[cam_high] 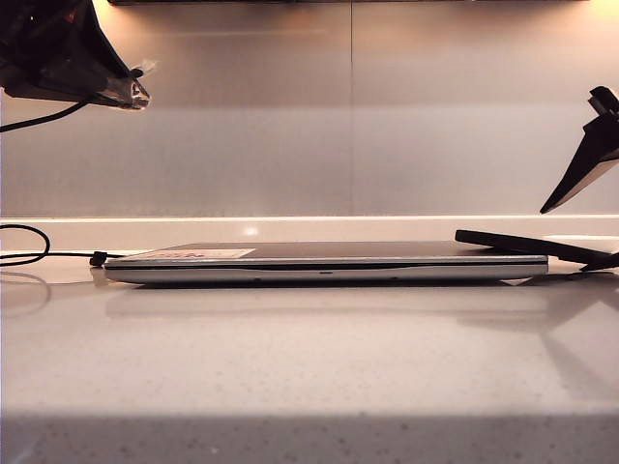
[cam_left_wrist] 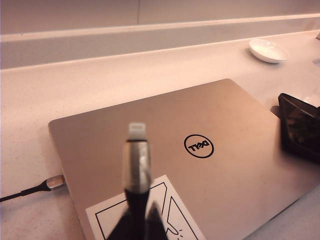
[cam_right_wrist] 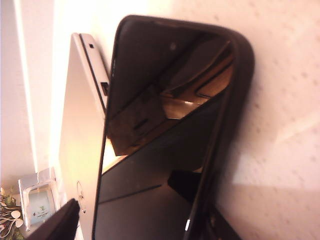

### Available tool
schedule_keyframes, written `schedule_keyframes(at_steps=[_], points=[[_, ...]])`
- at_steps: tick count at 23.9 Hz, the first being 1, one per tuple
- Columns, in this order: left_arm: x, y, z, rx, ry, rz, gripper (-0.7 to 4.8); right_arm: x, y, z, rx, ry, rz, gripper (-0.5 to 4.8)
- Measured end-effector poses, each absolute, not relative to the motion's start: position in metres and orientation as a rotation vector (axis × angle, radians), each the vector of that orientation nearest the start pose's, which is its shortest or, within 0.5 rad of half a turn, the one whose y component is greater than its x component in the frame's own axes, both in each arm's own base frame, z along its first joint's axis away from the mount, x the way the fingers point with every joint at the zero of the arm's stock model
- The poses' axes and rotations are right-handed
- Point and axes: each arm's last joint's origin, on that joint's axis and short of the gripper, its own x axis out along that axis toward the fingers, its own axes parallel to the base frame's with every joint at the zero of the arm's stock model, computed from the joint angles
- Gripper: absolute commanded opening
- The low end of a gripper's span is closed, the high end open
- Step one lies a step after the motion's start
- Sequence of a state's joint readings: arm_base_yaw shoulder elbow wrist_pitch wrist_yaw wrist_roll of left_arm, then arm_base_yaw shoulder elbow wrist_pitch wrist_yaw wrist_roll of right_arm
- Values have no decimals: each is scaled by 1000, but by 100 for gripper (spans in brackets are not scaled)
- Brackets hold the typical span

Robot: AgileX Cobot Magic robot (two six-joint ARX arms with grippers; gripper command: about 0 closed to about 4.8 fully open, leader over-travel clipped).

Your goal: Pick up the charging cable and the phone, plug the charging cable into the charging port on the phone, and finally place them back on the table.

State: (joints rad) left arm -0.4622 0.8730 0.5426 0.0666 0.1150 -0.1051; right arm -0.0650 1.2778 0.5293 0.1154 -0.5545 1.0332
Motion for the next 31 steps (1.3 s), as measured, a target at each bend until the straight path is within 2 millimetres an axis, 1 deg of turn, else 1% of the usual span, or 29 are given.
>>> schedule_keyframes(at_steps=[3,5,9,11,15,20,24,29,30,31], points=[[173,-90,258,-55,293,-559,-6,240,0,179,1172,804,130,330],[173,-90,258,-55,293,-559,-6,242,2,179,1167,802,140,302],[173,-90,258,-55,293,-560,-6,247,5,177,1157,797,186,301],[173,-90,258,-55,293,-559,-6,247,6,177,1157,803,191,307],[173,-90,258,-55,294,-559,-6,250,8,174,1155,816,190,370],[173,-90,258,-55,293,-559,-6,253,8,173,1158,816,193,366],[173,-90,258,-55,294,-559,-6,253,8,173,1158,815,190,308],[173,-90,258,-55,294,-559,-6,253,8,173,1158,814,187,303],[173,-90,258,-55,294,-559,-6,253,8,173,1158,814,187,273],[173,-90,258,-55,294,-559,-6,253,8,173,1158,814,187,215]])
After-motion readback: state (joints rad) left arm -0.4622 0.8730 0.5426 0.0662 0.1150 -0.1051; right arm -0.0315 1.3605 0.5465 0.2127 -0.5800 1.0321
